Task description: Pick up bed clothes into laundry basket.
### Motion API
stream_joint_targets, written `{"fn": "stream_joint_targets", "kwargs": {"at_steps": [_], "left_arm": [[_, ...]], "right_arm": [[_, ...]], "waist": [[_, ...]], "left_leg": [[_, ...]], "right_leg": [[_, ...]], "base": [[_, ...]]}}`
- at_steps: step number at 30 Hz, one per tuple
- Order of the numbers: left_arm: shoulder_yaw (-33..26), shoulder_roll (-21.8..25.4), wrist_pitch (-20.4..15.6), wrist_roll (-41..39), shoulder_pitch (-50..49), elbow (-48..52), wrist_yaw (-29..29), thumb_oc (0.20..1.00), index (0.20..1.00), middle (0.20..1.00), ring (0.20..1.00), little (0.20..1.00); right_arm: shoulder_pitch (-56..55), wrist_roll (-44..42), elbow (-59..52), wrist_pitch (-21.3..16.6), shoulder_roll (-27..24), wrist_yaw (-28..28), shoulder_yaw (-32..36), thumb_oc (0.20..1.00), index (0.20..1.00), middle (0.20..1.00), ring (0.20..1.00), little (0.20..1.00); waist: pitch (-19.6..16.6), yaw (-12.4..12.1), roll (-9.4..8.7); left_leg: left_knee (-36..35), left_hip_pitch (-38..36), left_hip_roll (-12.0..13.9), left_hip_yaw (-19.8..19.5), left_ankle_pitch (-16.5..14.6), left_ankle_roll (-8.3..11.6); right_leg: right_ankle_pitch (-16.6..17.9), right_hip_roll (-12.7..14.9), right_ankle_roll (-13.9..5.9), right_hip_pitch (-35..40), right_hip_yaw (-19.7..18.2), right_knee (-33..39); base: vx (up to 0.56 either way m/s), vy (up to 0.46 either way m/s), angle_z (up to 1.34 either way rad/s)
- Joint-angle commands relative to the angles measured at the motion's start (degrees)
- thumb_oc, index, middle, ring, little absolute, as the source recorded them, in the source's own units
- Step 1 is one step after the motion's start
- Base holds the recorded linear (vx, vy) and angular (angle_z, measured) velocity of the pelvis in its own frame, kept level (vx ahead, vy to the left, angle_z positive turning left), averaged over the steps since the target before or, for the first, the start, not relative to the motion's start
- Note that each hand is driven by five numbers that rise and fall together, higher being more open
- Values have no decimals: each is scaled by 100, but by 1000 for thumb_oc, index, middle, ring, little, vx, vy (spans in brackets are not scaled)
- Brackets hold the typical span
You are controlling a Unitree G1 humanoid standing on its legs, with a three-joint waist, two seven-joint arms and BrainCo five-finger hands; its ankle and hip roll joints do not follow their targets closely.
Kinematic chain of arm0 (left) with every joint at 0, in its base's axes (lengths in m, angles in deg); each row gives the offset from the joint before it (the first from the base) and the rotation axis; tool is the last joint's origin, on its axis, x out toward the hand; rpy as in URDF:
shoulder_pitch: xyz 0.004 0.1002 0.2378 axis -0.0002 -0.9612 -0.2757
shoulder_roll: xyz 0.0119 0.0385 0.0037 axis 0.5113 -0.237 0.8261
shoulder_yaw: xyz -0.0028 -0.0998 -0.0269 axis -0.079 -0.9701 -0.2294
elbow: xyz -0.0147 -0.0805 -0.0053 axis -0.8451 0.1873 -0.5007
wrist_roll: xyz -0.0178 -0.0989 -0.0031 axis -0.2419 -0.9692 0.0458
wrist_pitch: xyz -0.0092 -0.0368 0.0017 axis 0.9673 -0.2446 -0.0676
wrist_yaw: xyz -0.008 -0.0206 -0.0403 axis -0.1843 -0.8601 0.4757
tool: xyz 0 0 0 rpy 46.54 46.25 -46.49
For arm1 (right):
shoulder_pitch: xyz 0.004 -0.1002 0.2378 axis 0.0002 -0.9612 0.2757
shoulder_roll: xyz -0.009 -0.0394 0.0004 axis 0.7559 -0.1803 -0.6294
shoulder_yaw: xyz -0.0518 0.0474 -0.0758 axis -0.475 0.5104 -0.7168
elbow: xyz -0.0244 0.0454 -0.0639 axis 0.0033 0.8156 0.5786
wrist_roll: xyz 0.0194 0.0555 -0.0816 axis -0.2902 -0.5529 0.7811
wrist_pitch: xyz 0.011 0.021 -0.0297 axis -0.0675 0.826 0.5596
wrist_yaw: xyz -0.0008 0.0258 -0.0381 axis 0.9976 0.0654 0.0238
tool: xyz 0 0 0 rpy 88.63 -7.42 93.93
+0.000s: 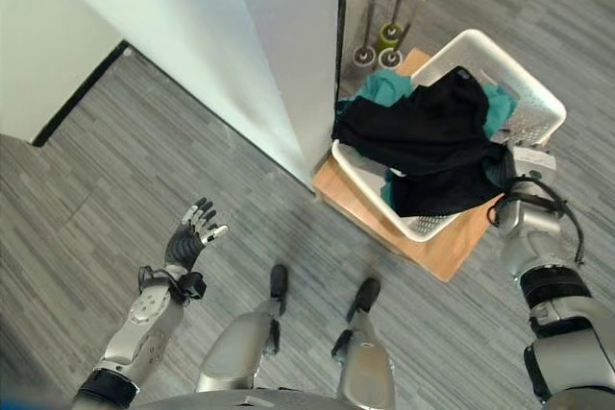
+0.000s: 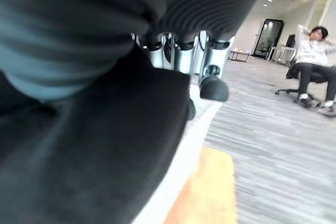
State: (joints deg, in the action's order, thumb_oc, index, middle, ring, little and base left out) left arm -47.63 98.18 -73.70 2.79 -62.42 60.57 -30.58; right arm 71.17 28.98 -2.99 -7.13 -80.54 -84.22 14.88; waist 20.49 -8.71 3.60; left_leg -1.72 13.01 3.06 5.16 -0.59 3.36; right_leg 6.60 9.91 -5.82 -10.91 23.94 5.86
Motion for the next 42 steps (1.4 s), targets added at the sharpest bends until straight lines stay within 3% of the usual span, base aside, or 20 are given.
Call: {"fn": "stream_joint_targets", "kwargs": {"at_steps": [1, 4, 5, 10, 11, 12, 14, 21, 26, 31, 38, 42], "left_arm": [[135, 159, -444, 16, 89, 191, -7, 1000, 1000, 1000, 1000, 1000], [74, 176, -466, 7, 64, 217, 1, 1000, 1000, 1000, 1000, 1000], [37, 151, -451, -27, 47, 224, 12, 1000, 1000, 1000, 1000, 1000], [-121, 55, -354, 20, 151, 134, 146, 1000, 1000, 1000, 1000, 1000], [-179, 32, -309, 79, 185, 127, 194, 1000, 1000, 1000, 1000, 1000], [-262, -74, -218, 130, 225, 66, 293, 1000, 1000, 1000, 1000, 1000], [-267, -150, -159, 207, 255, 26, 300, 1000, 1000, 1000, 1000, 1000], [-201, -288, -78, 415, 228, 253, 407, 1000, 1000, 1000, 1000, 1000], [-174, -304, -56, 602, 123, 404, 412, 1000, 1000, 1000, 1000, 1000], [-46, -383, -149, 626, -55, 318, 446, 1000, 1000, 1000, 1000, 1000], [-52, -337, -230, 667, -170, 130, 486, 1000, 1000, 1000, 1000, 1000], [-305, -418, -292, 731, -385, 87, 564, 1000, 1000, 1000, 1000, 1000]], "right_arm": [[909, -180, 243, 30, -836, -366, -408, 200, 200, 200, 200, 200], [1074, -310, 314, 5, -882, -417, -467, 231, 231, 231, 231, 231], [1005, -325, 234, 8, -877, -416, -402, 1000, 1000, 1000, 1000, 1000], [318, -522, -1144, -17, -490, -548, 338, 1000, 1000, 1000, 1000, 1000], [8, -533, -1648, -60, -257, -535, 586, 1000, 1000, 1000, 1000, 1000], [-547, -532, -2452, -164, 346, -538, 955, 1000, 1000, 1000, 1000, 1000], [-1146, -479, -3030, -302, 846, -353, 1200, 1000, 1000, 1000, 1000, 1000], [-2553, -1075, -3940, -787, 2171, -11, 1443, 1000, 1000, 1000, 1000, 1000], [-3135, -876, -4255, -931, 2406, 272, 1289, 1000, 1000, 1000, 1000, 1000], [-3451, -1233, -3949, -1213, 2690, 265, 1014, 1000, 1000, 1000, 1000, 1000], [-3322, -1523, -3633, -1435, 2754, 382, 538, 1000, 1000, 1000, 1000, 1000], [-3221, -1608, -3592, -1543, 2717, 452, 315, 1000, 1000, 1000, 1000, 1000]], "waist": [[-93, -173, -139], [-90, -186, -137], [-87, -183, -131], [-149, -144, -112], [-200, -99, -117], [-348, 16, -133], [-495, 84, -172], [-1072, 324, -207], [-1290, 370, -154], [-1465, 355, -47], [-1458, 109, 16], [-1411, -85, 158]], "left_leg": [[-328, 411, 381, 141, 849, 556], [-328, 524, 399, 148, 860, 573], [-328, 539, 400, 142, 856, 574], [-328, 301, 382, 132, 744, 534], [-328, 188, 373, 143, 689, 503], [-328, -44, 350, 173, 576, 441], [-328, -311, 328, 207, 493, 394], [-328, -1121, 234, 306, 289, 269], [-328, -1419, 244, 350, 232, 250], [-328, -1576, 280, 320, 294, 260], [-328, -1431, 379, 67, 564, 366], [-328, -1402, 421, -11, 655, 425]], "right_leg": [[-18, 438, -613, -30, -33, -98], [-21, 432, -627, -111, -40, -86], [-41, 422, -622, -119, -42, -86], [-115, 428, -619, 115, -44, -86], [-141, 434, -624, 214, -61, -86], [-179, 433, -619, 406, -103, -86], [-216, 437, -610, 637, -117, -86], [-354, 453, -589, 1368, -132, -161], [-473, 436, -563, 1626, -155, -220], [-583, 336, -504, 1847, -158, -217], [-750, 51, -324, 1862, -196, -215], [-758, 19, -324, 1939, -95, -86]], "base": [[0, 0, 0], [0, 0, 0], [0, 0, 0], [10, 21, 8], [89, 40, 12], [115, 47, 23], [126, 19, 28], [73, 9, -14], [37, -32, -17], [-31, -61, -7], [-64, -112, 5], [-44, -65, 22]]}}
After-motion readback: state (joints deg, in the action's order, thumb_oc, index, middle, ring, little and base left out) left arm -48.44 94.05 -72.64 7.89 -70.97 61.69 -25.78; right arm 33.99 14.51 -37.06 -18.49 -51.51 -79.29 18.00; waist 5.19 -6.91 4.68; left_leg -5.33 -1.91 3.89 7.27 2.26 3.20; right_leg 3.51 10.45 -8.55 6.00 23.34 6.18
